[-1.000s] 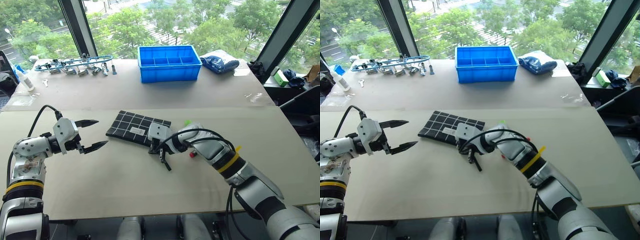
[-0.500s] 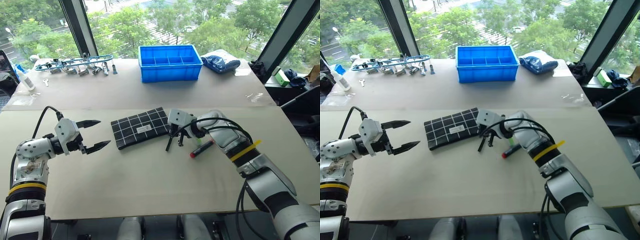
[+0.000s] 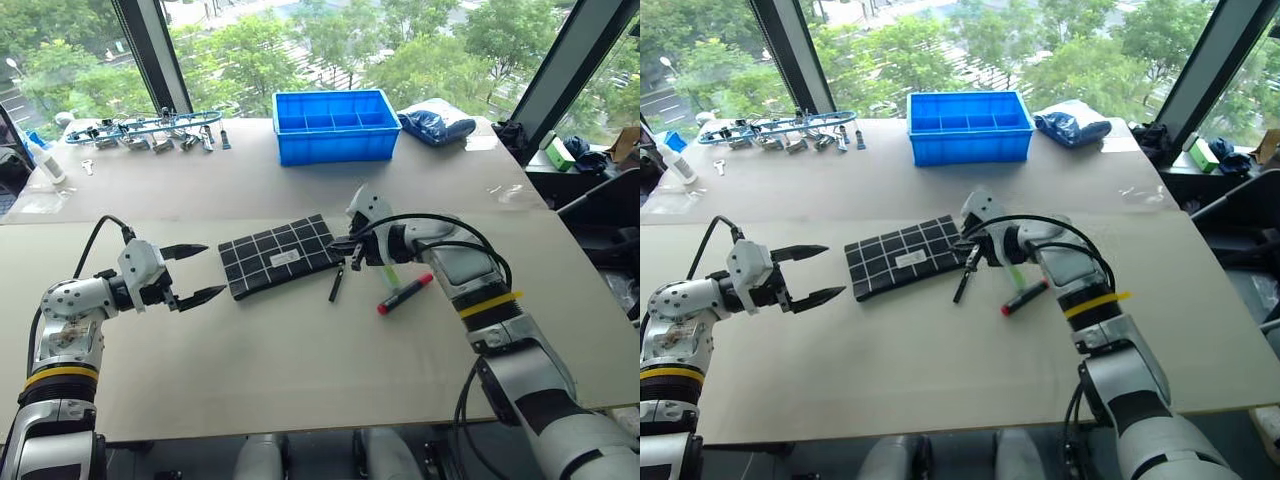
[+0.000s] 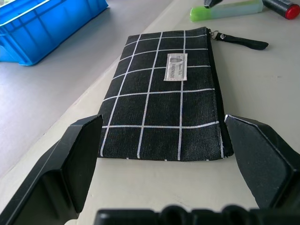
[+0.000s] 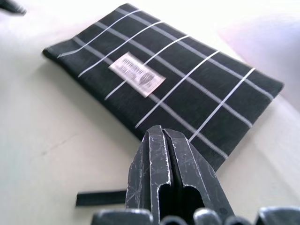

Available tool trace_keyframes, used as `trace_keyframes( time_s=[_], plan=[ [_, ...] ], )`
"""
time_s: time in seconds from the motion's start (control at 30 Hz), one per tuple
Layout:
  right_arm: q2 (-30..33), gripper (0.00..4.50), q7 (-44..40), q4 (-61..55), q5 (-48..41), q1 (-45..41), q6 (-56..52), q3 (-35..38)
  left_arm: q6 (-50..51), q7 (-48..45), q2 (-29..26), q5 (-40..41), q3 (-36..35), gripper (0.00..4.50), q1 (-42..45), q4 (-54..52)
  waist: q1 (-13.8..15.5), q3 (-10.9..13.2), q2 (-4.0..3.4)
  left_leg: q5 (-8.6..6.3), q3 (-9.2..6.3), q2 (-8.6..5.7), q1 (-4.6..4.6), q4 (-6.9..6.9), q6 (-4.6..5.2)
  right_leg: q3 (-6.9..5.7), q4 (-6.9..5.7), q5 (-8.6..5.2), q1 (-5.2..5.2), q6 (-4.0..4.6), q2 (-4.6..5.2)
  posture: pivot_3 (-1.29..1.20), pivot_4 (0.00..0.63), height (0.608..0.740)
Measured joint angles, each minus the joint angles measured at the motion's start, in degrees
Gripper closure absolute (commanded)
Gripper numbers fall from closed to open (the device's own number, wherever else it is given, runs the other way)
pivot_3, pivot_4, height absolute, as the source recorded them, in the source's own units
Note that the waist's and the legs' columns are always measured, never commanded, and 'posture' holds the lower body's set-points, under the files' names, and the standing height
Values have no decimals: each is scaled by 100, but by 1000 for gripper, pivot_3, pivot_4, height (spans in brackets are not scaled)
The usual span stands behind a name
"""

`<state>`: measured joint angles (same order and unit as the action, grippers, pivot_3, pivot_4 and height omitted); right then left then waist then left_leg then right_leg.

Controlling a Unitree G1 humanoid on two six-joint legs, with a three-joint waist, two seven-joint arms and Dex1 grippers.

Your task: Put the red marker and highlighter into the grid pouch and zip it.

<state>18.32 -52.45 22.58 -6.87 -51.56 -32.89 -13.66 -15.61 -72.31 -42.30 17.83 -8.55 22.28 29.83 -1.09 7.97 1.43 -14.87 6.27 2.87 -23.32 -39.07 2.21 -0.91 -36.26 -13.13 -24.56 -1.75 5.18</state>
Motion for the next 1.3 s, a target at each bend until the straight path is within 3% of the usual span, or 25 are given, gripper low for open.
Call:
trace_keyframes(
  time_s=[0.2,0.4,0.7,0.93,1.3],
  plan=[
    [-195,4452,330,312,259,-11,10,-141,-85,-140,-10,-44,75,0,-71,6,18,0,0,3,1,-3,-11,-1,-6,-2,2,1,-3,-3,4,0,150,740],
    [-298,4452,810,752,1132,-58,506,-877,-385,-165,-74,-289,213,0,-75,90,-4,-2,1,0,2,-2,10,3,0,-1,5,1,10,-2,1,0,150,740],
    [-338,4452,1006,934,1335,-89,749,-864,-1096,-131,-120,-896,601,0,-1,519,26,-2,1,0,1,-3,16,1,0,-1,6,0,12,-1,4,0,150,740],
    [-333,4452,987,777,1350,7,713,-824,-2383,210,-72,-1412,886,0,716,1564,28,-3,-1,0,1,-4,15,2,1,-3,4,1,13,0,5,0,150,740],
    [-312,4452,953,577,1408,88,554,-812,-3224,460,390,-1588,1148,0,1172,2276,43,-5,-3,-1,0,-7,15,-1,3,-6,5,1,18,-1,8,0,150,740]
  ],
)
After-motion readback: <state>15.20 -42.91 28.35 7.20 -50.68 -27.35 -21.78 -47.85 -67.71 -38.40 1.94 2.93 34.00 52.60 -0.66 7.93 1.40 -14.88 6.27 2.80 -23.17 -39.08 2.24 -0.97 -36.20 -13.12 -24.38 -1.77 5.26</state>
